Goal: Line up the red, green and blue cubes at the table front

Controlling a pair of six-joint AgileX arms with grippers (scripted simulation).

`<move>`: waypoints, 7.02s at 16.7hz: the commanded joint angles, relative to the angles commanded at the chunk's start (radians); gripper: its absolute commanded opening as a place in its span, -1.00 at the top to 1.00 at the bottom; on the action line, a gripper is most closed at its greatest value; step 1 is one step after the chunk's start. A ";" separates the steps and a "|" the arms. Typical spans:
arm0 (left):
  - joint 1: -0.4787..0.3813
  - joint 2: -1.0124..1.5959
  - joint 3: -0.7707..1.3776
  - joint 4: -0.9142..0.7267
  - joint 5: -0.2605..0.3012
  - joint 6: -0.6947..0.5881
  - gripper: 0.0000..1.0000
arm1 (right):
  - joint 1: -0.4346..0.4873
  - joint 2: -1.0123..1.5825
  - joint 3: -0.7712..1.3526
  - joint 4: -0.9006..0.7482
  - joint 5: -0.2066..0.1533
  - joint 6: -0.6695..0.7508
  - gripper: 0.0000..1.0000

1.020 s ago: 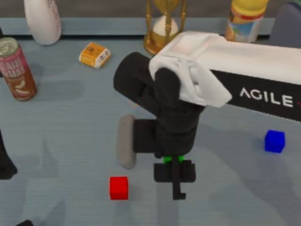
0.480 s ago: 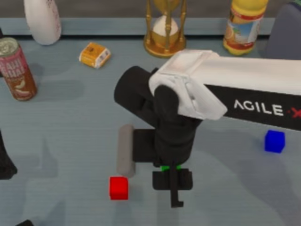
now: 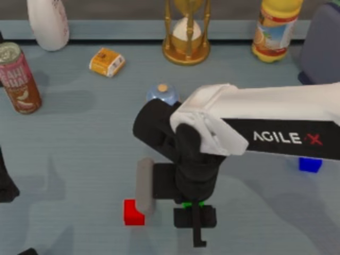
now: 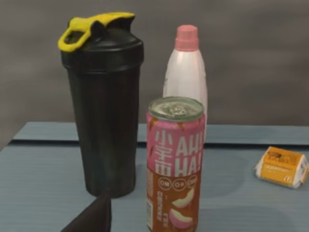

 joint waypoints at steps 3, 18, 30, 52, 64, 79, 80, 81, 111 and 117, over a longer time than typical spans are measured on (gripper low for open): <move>0.000 0.000 0.000 0.000 0.000 0.000 -1.00 | 0.000 0.000 0.000 0.000 0.000 0.000 0.70; 0.000 0.000 0.000 0.000 0.000 0.000 -1.00 | 0.000 0.000 0.000 0.000 0.000 0.000 -1.00; 0.000 0.000 0.000 0.000 0.000 0.000 -1.00 | 0.004 -0.054 0.134 -0.199 -0.001 -0.005 -1.00; 0.000 0.000 0.000 0.000 0.000 0.000 -1.00 | -0.539 -0.136 0.008 -0.179 0.012 0.913 -1.00; 0.000 0.000 0.000 0.000 0.000 0.000 -1.00 | -0.669 -0.152 -0.054 -0.109 0.014 1.096 -1.00; 0.000 0.000 0.000 0.000 0.000 0.000 -1.00 | -0.669 -0.027 -0.220 0.185 0.015 1.099 -0.55; 0.000 0.000 0.000 0.000 0.000 0.000 -1.00 | -0.669 -0.027 -0.220 0.185 0.015 1.099 -0.40; 0.000 0.000 0.000 0.000 0.000 0.000 -1.00 | -0.669 -0.027 -0.220 0.185 0.015 1.099 -0.25; 0.000 0.000 0.000 0.000 0.000 0.000 -1.00 | -0.666 -0.177 -0.049 -0.099 0.031 1.086 1.00; 0.000 0.000 0.000 0.000 0.000 0.000 -1.00 | -0.496 -0.217 -0.074 -0.121 0.033 1.198 1.00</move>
